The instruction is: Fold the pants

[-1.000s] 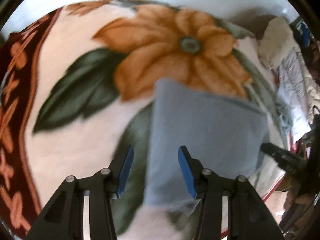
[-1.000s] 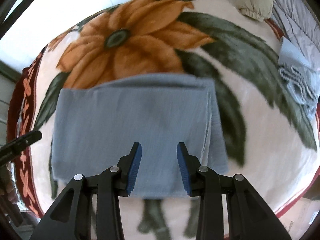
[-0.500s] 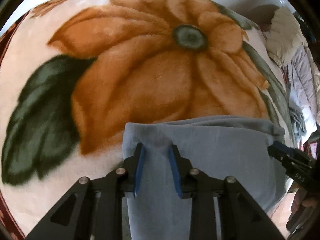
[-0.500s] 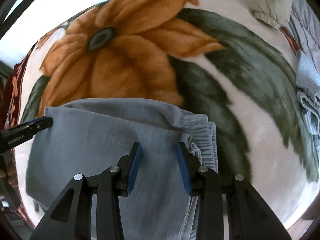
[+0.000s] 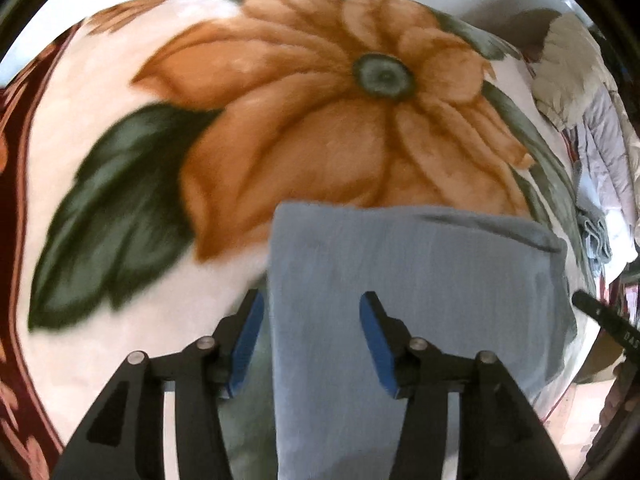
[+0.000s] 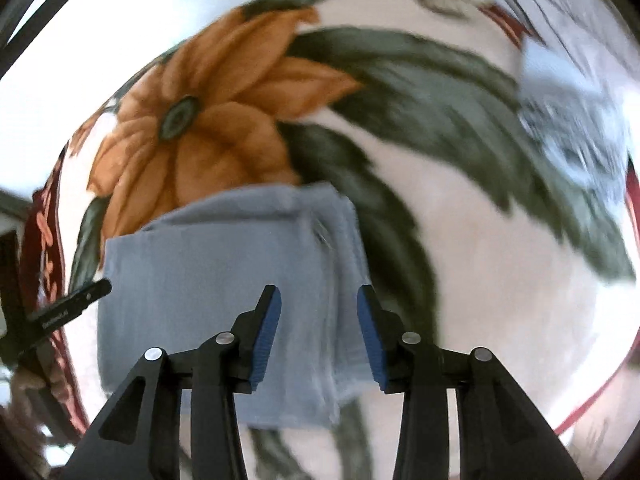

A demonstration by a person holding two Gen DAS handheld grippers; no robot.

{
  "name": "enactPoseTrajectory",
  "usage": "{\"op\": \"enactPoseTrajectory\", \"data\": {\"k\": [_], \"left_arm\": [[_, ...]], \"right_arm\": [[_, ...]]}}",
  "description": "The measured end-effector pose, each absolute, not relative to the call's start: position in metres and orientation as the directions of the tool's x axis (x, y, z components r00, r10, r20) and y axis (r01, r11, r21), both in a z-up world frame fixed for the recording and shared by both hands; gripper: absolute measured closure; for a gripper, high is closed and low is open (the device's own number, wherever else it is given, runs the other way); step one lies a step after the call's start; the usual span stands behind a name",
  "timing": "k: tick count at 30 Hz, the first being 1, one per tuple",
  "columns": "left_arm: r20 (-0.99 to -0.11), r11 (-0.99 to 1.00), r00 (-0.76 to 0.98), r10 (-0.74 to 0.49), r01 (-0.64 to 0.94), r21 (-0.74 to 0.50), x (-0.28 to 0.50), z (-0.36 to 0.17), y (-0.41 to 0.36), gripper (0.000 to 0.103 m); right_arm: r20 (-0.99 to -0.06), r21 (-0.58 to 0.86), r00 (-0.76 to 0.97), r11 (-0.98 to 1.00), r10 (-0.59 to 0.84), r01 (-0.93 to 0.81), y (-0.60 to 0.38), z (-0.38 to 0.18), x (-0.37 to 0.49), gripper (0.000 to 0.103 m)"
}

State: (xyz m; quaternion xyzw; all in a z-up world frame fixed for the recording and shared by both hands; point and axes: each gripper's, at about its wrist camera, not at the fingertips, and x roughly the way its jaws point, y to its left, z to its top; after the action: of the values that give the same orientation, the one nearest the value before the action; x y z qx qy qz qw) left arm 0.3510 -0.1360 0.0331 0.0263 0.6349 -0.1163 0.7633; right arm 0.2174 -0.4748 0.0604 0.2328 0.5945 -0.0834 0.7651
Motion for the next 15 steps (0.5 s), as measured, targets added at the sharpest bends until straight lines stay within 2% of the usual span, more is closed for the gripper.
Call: {"op": "enactPoseTrajectory", "data": {"k": [6, 8, 15], "left_arm": [[-0.987, 0.990, 0.114, -0.115, 0.098, -0.104, 0.313, 0.033, -0.111, 0.049], [-0.989, 0.991, 0.103, -0.110, 0.084, -0.102, 0.303, 0.032, -0.107, 0.046], [-0.991, 0.992, 0.102, -0.088, 0.099, -0.078, 0.291, 0.034, -0.109, 0.046]], "right_arm": [[-0.946, 0.294, 0.264, 0.838, 0.187, 0.460, -0.481, 0.042, 0.195, 0.060], [-0.946, 0.299, 0.259, 0.829, 0.194, 0.472, -0.482, 0.038, 0.197, 0.057], [-0.944, 0.305, 0.267, 0.822, 0.194, 0.480, -0.483, 0.049, 0.194, 0.057]]}}
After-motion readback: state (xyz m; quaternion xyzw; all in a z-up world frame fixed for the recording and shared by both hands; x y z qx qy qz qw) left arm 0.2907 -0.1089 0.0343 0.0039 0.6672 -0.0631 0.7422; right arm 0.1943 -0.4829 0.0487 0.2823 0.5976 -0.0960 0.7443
